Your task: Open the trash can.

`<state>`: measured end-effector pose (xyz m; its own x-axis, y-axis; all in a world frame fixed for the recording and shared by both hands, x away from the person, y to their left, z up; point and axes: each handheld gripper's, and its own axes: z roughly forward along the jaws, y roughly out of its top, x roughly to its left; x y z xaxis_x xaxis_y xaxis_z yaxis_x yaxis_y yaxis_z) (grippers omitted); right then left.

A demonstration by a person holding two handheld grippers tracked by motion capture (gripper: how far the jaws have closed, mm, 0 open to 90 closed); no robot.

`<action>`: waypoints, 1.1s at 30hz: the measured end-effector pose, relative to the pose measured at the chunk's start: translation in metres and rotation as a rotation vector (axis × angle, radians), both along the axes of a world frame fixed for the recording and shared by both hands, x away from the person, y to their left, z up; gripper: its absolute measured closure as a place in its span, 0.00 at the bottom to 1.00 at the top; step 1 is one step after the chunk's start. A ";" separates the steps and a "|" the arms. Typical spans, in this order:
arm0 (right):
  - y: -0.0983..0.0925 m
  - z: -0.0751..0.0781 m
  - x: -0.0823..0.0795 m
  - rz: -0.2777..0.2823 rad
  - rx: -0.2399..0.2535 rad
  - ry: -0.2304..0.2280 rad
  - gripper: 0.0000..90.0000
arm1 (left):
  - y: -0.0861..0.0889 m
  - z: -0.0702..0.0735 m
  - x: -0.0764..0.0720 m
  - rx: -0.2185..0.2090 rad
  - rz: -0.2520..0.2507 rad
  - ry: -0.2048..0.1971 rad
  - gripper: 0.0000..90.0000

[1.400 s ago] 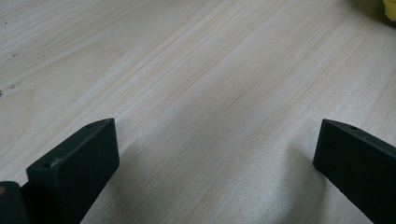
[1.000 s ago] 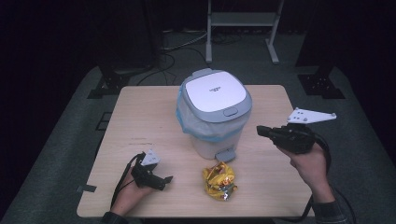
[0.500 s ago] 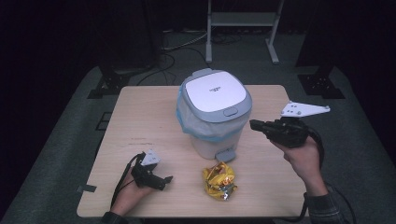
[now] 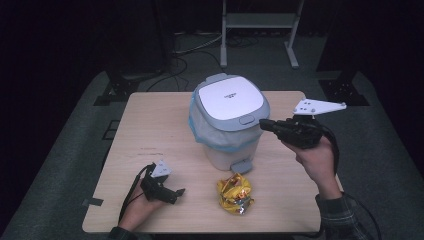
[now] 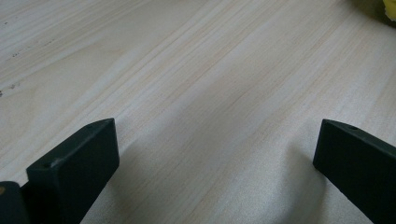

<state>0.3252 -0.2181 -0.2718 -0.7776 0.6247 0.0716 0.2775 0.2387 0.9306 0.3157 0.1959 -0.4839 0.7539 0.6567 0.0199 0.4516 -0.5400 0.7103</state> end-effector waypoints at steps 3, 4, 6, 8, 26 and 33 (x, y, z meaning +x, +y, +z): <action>0.005 0.002 0.004 0.006 -0.001 -0.001 1.00 | 0.000 0.000 0.000 0.001 -0.001 0.001 0.00; 0.006 0.003 0.005 0.008 -0.004 -0.003 1.00 | 0.000 0.000 0.000 0.001 -0.001 0.001 0.00; 0.009 0.006 0.008 0.012 -0.005 -0.007 1.00 | 0.000 0.000 0.000 0.001 0.000 0.001 0.00; 0.012 0.008 0.011 0.015 -0.005 -0.008 1.00 | 0.000 0.000 0.000 0.001 0.000 0.001 0.00; 0.033 0.005 0.026 0.026 -0.034 0.006 1.00 | 0.000 0.000 0.000 0.001 0.000 0.001 0.00; 0.034 0.005 0.025 0.017 -0.044 0.001 1.00 | 0.000 0.000 0.000 0.001 0.000 0.002 0.00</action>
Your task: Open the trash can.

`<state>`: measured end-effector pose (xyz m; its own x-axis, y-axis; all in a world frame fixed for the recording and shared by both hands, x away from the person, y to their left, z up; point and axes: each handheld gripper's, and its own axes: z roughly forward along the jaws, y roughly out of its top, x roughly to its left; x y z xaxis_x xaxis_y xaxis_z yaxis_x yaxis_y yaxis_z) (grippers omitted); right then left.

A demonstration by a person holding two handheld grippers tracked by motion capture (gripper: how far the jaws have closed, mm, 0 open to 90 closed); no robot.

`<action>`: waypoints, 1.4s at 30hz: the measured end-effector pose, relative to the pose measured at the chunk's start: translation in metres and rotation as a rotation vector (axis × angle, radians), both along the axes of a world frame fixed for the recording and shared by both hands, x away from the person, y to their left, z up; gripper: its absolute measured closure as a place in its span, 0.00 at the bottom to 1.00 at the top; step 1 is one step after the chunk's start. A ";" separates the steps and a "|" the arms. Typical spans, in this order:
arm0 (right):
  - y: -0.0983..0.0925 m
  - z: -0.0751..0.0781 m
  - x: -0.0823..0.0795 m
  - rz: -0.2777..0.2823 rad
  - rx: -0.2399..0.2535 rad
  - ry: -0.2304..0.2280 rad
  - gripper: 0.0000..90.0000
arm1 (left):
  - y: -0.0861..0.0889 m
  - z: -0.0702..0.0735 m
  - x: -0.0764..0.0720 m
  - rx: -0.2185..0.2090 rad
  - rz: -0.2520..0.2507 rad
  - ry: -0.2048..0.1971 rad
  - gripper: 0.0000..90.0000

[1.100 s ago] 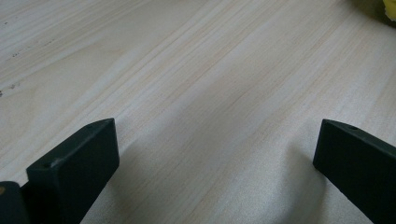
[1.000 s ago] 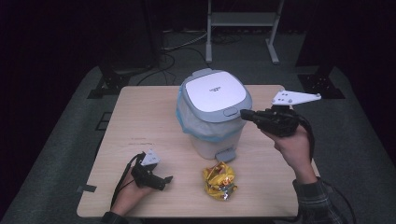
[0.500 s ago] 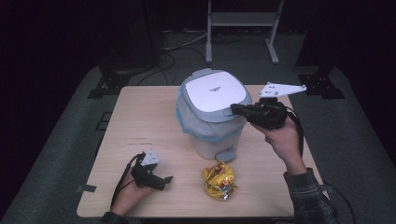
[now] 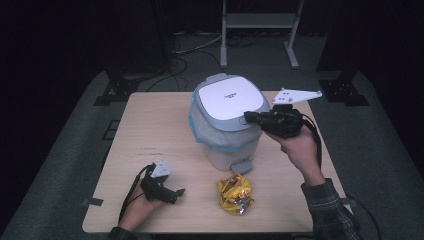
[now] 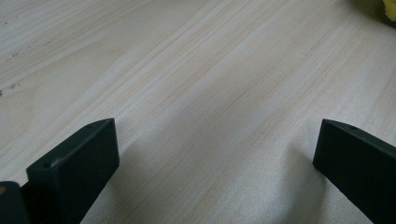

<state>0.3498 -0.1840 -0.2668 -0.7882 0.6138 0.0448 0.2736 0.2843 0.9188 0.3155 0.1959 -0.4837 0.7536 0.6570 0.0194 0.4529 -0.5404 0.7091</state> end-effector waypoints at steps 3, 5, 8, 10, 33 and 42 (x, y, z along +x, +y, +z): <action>0.000 -0.001 -0.001 -0.004 -0.001 -0.002 1.00 | 0.000 0.000 0.000 0.000 0.000 0.000 0.00; 0.000 -0.001 -0.001 -0.003 0.003 -0.003 1.00 | 0.000 0.000 0.000 0.000 0.000 0.000 0.00; 0.000 -0.002 -0.001 -0.004 0.004 -0.004 1.00 | 0.000 0.000 0.000 -0.001 0.000 0.000 0.00; 0.000 -0.002 -0.002 -0.006 0.004 -0.005 1.00 | 0.000 0.000 0.000 0.000 0.000 0.000 0.00; -0.026 -0.006 -0.017 -0.070 0.026 -0.023 0.49 | 0.000 0.000 0.000 -0.001 -0.001 0.001 0.00; -0.044 -0.018 -0.031 -0.099 0.009 -0.014 0.44 | 0.000 0.000 0.000 -0.001 -0.001 0.001 0.00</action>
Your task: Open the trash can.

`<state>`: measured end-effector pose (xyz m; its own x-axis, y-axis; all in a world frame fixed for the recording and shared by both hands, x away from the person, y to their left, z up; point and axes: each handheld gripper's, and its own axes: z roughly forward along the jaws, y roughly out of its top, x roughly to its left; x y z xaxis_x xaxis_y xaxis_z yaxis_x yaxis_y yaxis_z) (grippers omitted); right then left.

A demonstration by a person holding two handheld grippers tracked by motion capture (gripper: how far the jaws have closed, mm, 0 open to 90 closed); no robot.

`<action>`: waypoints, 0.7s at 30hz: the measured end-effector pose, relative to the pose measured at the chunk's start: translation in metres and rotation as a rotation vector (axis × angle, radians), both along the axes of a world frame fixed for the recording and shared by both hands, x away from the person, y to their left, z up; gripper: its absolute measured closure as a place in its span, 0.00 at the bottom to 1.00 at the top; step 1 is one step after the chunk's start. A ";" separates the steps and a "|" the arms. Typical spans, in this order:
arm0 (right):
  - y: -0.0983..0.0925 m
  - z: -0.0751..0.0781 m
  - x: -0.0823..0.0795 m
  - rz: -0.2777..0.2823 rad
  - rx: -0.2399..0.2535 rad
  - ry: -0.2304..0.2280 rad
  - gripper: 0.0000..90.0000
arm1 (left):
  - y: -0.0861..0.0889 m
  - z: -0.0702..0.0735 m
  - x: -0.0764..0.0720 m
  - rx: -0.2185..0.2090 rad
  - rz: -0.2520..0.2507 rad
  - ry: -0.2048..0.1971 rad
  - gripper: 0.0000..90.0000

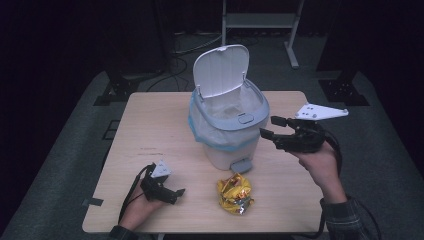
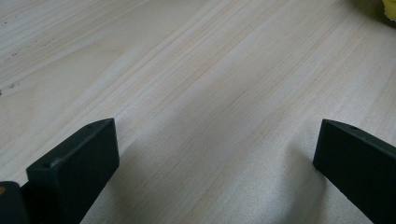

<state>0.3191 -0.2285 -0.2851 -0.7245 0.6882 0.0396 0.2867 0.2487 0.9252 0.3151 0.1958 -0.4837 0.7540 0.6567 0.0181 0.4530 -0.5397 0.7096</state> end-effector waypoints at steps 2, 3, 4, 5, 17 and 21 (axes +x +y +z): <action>-0.004 -0.003 -0.002 -0.007 -0.005 0.005 0.44 | 0.000 0.000 0.000 0.000 0.000 0.000 0.00; -0.006 -0.004 -0.003 -0.011 -0.003 0.010 0.44 | 0.000 0.000 0.000 0.000 0.000 0.000 0.00; -0.008 -0.006 -0.003 -0.014 -0.004 0.010 0.43 | 0.000 0.000 0.000 -0.001 0.000 0.000 0.00; -0.010 -0.008 -0.004 -0.017 -0.002 0.015 0.43 | 0.000 0.000 0.000 -0.001 0.000 0.000 0.00; -0.028 -0.040 -0.012 -0.031 -0.014 0.061 0.38 | 0.000 0.000 0.000 0.001 0.000 0.000 0.00; -0.032 -0.051 -0.015 -0.034 -0.023 0.071 0.37 | 0.000 0.000 0.000 0.001 0.000 0.000 0.00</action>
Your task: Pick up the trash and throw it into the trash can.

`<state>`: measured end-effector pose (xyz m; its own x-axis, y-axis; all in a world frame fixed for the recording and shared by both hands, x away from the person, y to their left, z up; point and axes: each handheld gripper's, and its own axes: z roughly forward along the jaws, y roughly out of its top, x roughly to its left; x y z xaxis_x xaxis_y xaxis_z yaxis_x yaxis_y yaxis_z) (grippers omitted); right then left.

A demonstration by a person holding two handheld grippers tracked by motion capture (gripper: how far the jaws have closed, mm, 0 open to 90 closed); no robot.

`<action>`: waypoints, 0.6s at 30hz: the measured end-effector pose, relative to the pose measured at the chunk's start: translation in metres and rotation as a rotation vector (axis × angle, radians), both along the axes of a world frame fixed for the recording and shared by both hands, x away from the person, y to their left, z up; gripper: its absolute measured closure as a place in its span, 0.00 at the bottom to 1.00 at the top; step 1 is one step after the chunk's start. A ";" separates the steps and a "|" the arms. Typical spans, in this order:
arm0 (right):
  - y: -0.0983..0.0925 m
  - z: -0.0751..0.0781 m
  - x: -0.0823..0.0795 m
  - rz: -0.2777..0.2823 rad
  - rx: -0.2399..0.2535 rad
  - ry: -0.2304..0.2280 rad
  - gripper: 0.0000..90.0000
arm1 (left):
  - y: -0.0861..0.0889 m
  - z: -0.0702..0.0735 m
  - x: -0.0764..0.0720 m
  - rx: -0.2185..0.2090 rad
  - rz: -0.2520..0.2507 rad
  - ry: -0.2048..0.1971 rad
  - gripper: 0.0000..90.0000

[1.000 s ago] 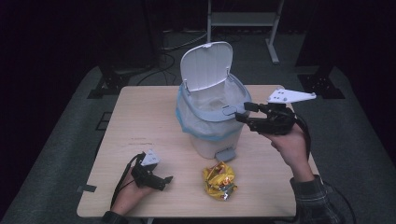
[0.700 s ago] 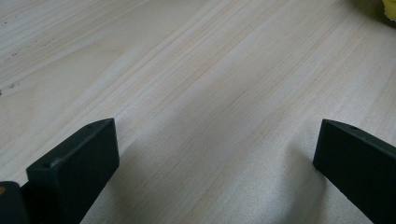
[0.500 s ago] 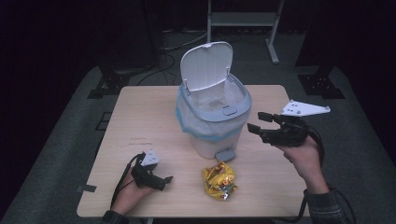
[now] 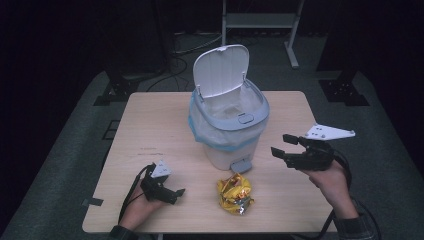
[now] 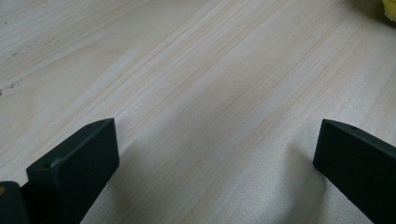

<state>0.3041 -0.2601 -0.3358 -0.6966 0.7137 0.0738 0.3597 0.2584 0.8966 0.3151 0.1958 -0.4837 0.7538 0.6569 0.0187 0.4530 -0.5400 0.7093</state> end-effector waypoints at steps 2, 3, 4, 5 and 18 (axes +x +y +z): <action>-0.002 -0.004 -0.001 -0.003 -0.008 0.006 0.36 | 0.000 0.000 0.000 -0.001 0.000 0.000 0.00; -0.003 -0.007 -0.001 -0.006 -0.008 0.009 0.35 | 0.000 0.000 0.000 0.000 0.000 0.000 0.00; -0.003 -0.009 -0.001 -0.006 -0.010 0.009 0.35 | 0.000 0.000 0.000 0.000 0.000 0.000 0.00; -0.004 -0.010 -0.002 -0.005 -0.009 0.012 0.35 | 0.000 0.000 0.000 0.000 0.000 0.000 0.00; -0.006 -0.038 -0.004 0.014 -0.015 0.088 0.24 | 0.000 0.000 -0.001 -0.002 0.000 0.000 0.00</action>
